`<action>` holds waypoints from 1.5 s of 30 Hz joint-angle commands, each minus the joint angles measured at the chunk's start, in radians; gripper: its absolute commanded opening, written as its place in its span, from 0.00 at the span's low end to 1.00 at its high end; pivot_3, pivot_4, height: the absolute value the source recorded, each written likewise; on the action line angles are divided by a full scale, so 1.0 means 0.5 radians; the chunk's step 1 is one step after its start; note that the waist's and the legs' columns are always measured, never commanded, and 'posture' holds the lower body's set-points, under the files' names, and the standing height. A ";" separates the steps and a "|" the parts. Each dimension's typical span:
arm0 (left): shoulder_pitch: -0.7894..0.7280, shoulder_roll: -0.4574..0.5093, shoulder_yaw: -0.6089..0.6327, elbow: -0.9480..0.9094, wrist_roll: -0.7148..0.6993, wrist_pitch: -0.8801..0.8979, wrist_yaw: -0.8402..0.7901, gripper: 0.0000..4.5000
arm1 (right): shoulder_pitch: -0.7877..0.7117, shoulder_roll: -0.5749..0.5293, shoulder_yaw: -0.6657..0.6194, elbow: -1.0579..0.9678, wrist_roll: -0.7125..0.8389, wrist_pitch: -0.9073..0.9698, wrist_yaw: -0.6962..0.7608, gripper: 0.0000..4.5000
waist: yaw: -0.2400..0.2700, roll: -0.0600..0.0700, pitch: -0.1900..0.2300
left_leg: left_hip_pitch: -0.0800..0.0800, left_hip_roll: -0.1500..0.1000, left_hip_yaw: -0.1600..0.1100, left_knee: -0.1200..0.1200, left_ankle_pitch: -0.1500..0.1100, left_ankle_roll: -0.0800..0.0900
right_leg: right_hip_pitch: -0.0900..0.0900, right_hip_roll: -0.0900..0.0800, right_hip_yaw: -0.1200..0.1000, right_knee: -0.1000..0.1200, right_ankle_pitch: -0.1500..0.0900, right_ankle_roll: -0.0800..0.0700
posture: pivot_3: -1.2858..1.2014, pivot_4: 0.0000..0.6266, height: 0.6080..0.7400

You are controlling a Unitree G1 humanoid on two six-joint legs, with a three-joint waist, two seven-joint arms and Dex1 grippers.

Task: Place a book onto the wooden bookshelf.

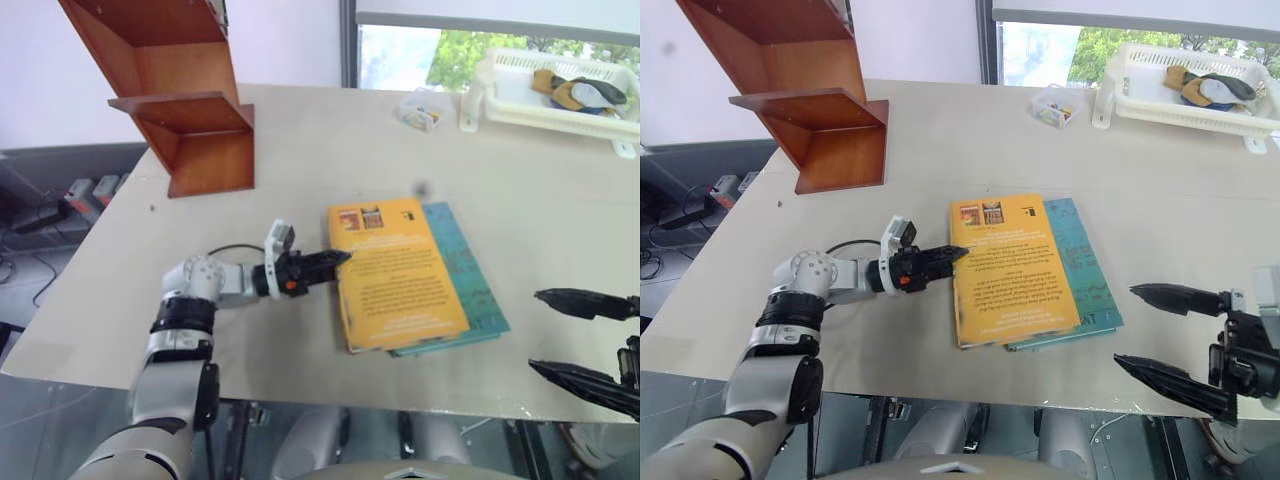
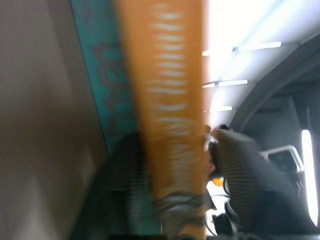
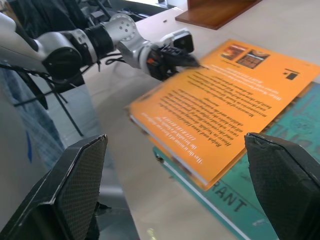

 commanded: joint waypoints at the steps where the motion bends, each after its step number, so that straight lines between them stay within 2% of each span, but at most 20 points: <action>1: -0.056 -0.049 0.069 0.144 -0.008 0.065 -0.031 0.10 | -0.016 0.002 -0.057 -0.023 0.004 -0.015 0.013 1.00 | 0.002 0.000 0.000 | 0.000 0.000 0.000 0.000 0.000 0.000 | 0.000 0.000 0.000 0.000 0.000 0.000 | 0.52 0.24 0.69; 3: -0.092 -0.070 0.152 0.208 -0.030 0.073 -0.028 0.01 | -0.029 -0.002 -0.047 -0.009 -0.009 -0.017 0.017 1.00 | 0.003 0.000 0.000 | 0.000 -0.001 -0.001 0.000 0.000 0.000 | 0.000 -0.001 -0.001 0.000 0.000 0.000 | 0.52 0.24 0.69; 8: -0.198 -0.093 0.348 0.181 -0.055 -0.020 0.021 0.00 | -0.061 -0.004 -0.017 0.026 -0.057 -0.026 0.040 1.00 | 0.001 -0.001 0.001 | -0.001 -0.001 -0.002 0.000 0.000 0.000 | 0.000 0.000 -0.002 0.000 0.000 0.000 | 0.52 0.24 0.69; 12: -0.291 -0.101 0.299 -0.319 0.023 -0.398 0.018 0.00 | -0.120 -0.009 0.041 0.060 -0.100 -0.041 0.048 1.00 | 0.000 -0.006 0.004 | -0.010 0.000 -0.003 0.002 0.005 -0.010 | -0.007 0.000 -0.002 0.000 0.000 0.000 | 0.52 0.24 0.69; 16: -0.606 -0.171 0.540 -0.363 -0.049 -0.677 0.254 0.00 | -0.190 -0.017 0.068 0.106 -0.105 -0.041 0.060 1.00 | 0.012 -0.011 0.006 | -0.022 -0.001 -0.006 0.006 0.007 -0.012 | -0.015 -0.001 -0.006 0.000 0.001 -0.001 | 0.52 0.24 0.69; 18: -0.716 -0.157 0.555 -0.434 -0.001 -0.857 0.285 0.00 | -0.248 -0.019 0.075 0.154 -0.091 -0.041 0.061 1.00 | 0.003 -0.012 0.007 | -0.023 -0.001 -0.006 0.006 0.007 -0.012 | -0.016 -0.001 -0.007 -0.001 0.001 -0.001 | 0.52 0.24 0.69; 22: -0.785 -0.017 0.339 -0.588 0.251 -1.210 0.138 0.00 | -0.365 0.017 0.072 0.273 0.040 -0.022 0.061 1.00 | -0.018 -0.011 0.006 | -0.020 -0.001 0.001 0.001 0.008 -0.009 | -0.018 0.000 -0.006 -0.001 0.001 -0.001 | 0.52 0.24 0.69; 24: -0.852 0.123 0.156 -0.599 0.528 -1.552 0.039 0.00 | -0.466 0.014 0.057 0.380 0.188 0.007 0.073 1.00 | -0.018 -0.011 0.007 | -0.019 -0.001 0.000 0.000 0.012 -0.003 | -0.019 0.000 -0.006 -0.001 0.001 -0.001 | 0.52 0.24 0.69; 27: -0.962 0.273 -0.024 -0.518 0.835 -1.945 -0.046 0.00 | -0.649 -0.002 0.090 0.535 0.368 0.042 0.045 1.00 | -0.020 -0.013 0.009 | -0.020 -0.002 0.001 0.000 0.011 -0.004 | -0.019 0.000 -0.005 -0.001 0.003 -0.003 | 0.52 0.24 0.69; 31: -1.169 0.424 -0.143 -0.314 1.123 -2.316 -0.089 0.00 | -0.889 -0.027 0.199 0.728 0.491 0.098 0.089 1.00 | -0.007 -0.014 0.010 | -0.021 -0.002 -0.002 0.001 0.012 -0.003 | -0.018 -0.001 -0.005 -0.001 0.003 -0.004 | 0.52 0.24 0.69; 38: -1.521 0.678 -0.239 -0.024 1.407 -2.713 -0.255 0.00 | -1.321 0.024 0.466 1.092 0.356 0.069 0.226 1.00 | -0.040 -0.015 0.012 | -0.024 -0.003 -0.002 -0.001 0.012 -0.001 | -0.021 0.000 -0.011 -0.002 0.003 -0.004 | 0.52 0.24 0.69; 45: -1.555 0.798 -0.394 0.009 1.743 -3.189 -0.278 0.00 | -1.515 0.080 0.619 1.217 0.215 0.046 0.326 1.00 | -0.051 -0.014 0.012 | -0.025 -0.005 -0.005 0.000 0.012 0.000 | -0.021 -0.002 -0.016 -0.001 0.003 -0.004 | 0.52 0.24 0.69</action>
